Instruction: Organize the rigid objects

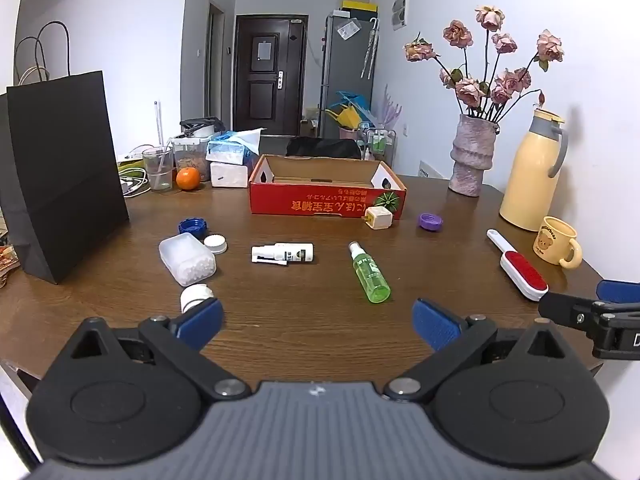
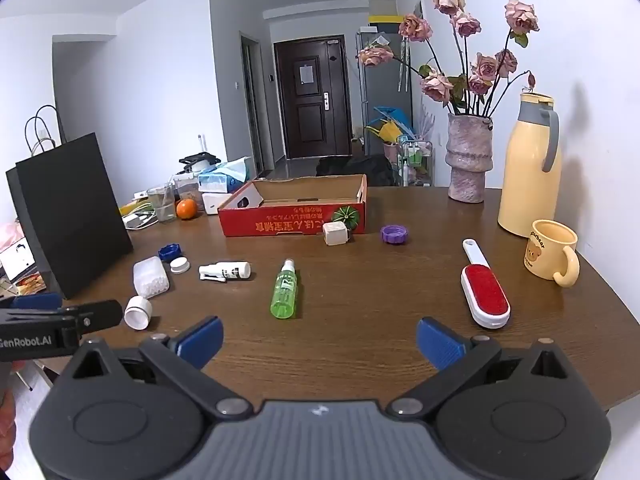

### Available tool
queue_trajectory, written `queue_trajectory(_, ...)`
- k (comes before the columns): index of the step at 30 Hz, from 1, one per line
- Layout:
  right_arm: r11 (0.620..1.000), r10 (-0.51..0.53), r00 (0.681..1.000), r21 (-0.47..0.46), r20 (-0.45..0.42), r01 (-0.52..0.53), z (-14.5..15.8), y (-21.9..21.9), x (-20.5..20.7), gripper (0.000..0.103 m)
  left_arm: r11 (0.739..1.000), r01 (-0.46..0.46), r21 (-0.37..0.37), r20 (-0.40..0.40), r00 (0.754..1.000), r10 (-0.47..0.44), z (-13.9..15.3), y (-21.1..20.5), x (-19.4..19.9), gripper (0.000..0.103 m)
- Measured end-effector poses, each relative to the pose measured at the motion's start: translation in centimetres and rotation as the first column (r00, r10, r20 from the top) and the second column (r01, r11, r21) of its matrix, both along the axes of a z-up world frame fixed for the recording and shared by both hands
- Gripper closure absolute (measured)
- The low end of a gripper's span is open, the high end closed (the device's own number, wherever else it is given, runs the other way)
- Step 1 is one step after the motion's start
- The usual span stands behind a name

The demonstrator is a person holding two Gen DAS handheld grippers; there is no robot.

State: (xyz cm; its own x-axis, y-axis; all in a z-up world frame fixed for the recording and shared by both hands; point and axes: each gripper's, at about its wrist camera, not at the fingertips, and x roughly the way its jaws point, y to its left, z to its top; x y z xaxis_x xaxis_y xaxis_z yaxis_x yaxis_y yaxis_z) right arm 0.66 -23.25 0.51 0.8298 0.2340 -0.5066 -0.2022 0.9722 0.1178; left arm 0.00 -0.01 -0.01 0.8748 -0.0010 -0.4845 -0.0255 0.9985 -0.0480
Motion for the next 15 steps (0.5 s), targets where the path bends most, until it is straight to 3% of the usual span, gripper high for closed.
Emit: queue_trajectory(15,1.0,-0.004,1.0,-0.013,-0.011,0.004,-0.46,0.4,0.27,0.0,1.0,-0.004,-0.004,-0.025,1.0,0.003,-0.15,0.1,0.29,0.0)
